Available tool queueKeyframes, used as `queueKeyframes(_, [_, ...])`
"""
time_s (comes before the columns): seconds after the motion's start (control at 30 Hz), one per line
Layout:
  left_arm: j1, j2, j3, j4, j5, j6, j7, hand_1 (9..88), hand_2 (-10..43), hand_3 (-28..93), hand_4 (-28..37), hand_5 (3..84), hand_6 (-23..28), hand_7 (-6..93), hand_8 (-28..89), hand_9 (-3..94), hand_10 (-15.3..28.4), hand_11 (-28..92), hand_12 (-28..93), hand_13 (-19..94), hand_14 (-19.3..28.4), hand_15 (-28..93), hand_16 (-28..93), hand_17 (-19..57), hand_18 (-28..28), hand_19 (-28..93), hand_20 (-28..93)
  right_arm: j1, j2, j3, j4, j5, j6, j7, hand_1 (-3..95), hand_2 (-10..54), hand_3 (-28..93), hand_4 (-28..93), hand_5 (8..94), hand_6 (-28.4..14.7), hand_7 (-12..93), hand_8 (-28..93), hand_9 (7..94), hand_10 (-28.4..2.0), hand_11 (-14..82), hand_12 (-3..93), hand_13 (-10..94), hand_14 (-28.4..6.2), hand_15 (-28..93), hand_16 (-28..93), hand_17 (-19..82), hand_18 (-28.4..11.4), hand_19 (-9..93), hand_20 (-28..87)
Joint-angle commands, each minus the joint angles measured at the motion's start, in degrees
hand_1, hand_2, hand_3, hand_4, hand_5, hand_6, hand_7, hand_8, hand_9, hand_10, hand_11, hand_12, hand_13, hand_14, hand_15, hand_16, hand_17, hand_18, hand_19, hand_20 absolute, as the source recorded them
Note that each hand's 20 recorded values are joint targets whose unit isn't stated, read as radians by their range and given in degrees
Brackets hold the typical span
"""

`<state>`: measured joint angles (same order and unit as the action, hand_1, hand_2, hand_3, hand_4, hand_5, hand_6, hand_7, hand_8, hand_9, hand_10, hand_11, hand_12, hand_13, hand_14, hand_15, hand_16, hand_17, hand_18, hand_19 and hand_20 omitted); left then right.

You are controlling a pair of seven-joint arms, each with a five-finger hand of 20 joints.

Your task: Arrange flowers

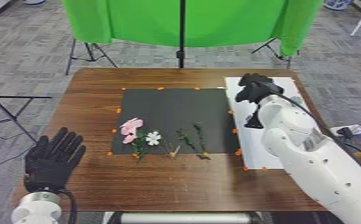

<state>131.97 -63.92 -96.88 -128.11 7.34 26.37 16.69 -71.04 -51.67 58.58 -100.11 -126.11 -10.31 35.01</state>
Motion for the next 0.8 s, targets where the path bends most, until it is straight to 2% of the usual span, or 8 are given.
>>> queueKeyframes(0.03, [0.91, -0.53, 0.02, -0.27, -0.01, 0.19, 0.5, 27.0, 17.9, 76, -28.3, 46.7, 9.6, 16.2, -10, 39.5, 15.7, 25, 11, 29, 15.1, 42, -7, -5.3, 13.3, 32, 16, 0.27, 3.12, 0.61, 4.28, -1.7, -1.92, 0.76, 46.6, -9.5, 80, -28, 48.7, -6.1, 11, -10, 41.2, -16.6, 7.7, 13.1, 34, -18.3, 20, 17, 15, -22.9, 68, 32])
queueKeyframes(0.17, [0.73, -0.29, 0.34, -0.23, 0.16, 0.51, 0.35, 26.9, 18.0, 76, -28.3, 46.8, 9.6, 16.1, -10, 39.5, 15.5, 25, 11, 29, 15.1, 42, -7, -5.3, 13.3, 32, 16, 1.84, 2.04, -1.24, 8.19, -1.58, -0.81, 0.62, 48.8, -9.5, 80, -28, 48.5, -5.6, 12, -10, 41.1, -15.9, 8.2, 12.8, 35, -17.6, 20, 18, 16, -22.7, 68, 32])
queueKeyframes(0.27, [0.41, -0.35, 0.55, -0.11, 0.03, 0.63, 0.23, 26.9, 18.0, 76, -28.3, 46.8, 9.6, 16.3, -10, 39.6, 15.5, 25, 11, 29, 15.1, 42, -7, -5.3, 13.3, 32, 16, 2.45, 1.96, -3.06, 10.05, -0.8, 1.53, 0.35, 51.2, -9.5, 78, -28, 50.7, -3.4, 13, -11, 45.4, -12.6, 9.8, 12.3, 40, -15.7, 21, 18, 19, -22.6, 71, 32])
queueKeyframes(0.37, [0.27, -0.5, 0.53, -0.07, 0.08, 0.91, 0.09, 27.0, 18.1, 76, -28.3, 46.9, 9.6, 16.3, -10, 39.6, 15.6, 25, 11, 29, 15.1, 42, -7, -5.4, 13.3, 32, 16, 2.34, 1.74, -5.02, 11.47, -3.19, 8.99, 1.63, 55.3, -9.5, 72, -28, 63.5, -0.2, 16, -11, 58.8, -10.9, 11.9, 12.2, 52, -12.3, 26, 19, 22, -22.4, 75, 36])
queueKeyframes(0.43, [0.36, -0.77, 0.41, -0.12, 0.17, 1.35, -0.05, 27.1, 18.5, 76, -28.3, 46.9, 9.6, 16.3, -10, 39.7, 15.7, 25, 11, 29, 15.1, 42, -7, -5.4, 13.4, 32, 16, 2.23, 1.6, -5.36, 11.71, -4.26, 12.08, 2.37, 60.6, -8.9, 64, -28, 72.3, -0.4, 21, -1, 69.0, -10.4, 9.5, 18.5, 59, -10.4, 27, 27, 25, -21.4, 77, 39])
queueKeyframes(0.57, [0.44, -0.78, 0.23, -0.03, 0.39, 0.75, -0.22, 27.2, 20.3, 77, -28.3, 47.0, 9.6, 16.4, -10, 39.7, 15.6, 25, 11, 29, 15.2, 42, -7, -5.3, 13.4, 32, 16, 0.56, 3.02, -3.35, 5.08, -2.74, 12.83, 1.74, 66.8, -6.7, 54, -28, 76.6, -0.1, 27, 11, 80.8, -10.1, 5.8, 33.5, 65, -9.0, 33, 40, 26, -19.7, 79, 44])
queueKeyframes(0.67, [0.98, -0.74, -0.17, -0.27, 0.22, 0.95, 0.04, 27.1, 20.1, 77, -28.3, 47.0, 9.6, 16.5, -10, 39.8, 15.7, 25, 11, 29, 15.1, 42, -7, -5.3, 13.4, 32, 16, 0.77, 2.9, -3.69, -0.57, -2.02, 12.6, -0.33, 63.5, -7.1, 61, -28, 77.3, -0.7, 27, 11, 81.7, -10.6, 5.6, 34.4, 65, -9.2, 35, 40, 27, -20.3, 79, 45])
queueKeyframes(0.8, [0.93, -0.37, 0.08, -0.45, -0.24, 0.97, -0.12, 27.0, 19.7, 77, -28.3, 47.1, 9.6, 16.5, -10, 39.8, 15.7, 25, 11, 30, 15.1, 42, -7, -5.3, 13.4, 32, 16, 0.84, -0.84, -1.63, -7.63, 6.64, 5.43, -5.3, 60.4, -7.7, 67, -28, 77.8, -1.0, 26, 9, 80.6, -11.4, 7.1, 32.4, 63, -9.9, 36, 38, 26, -20.8, 79, 44])
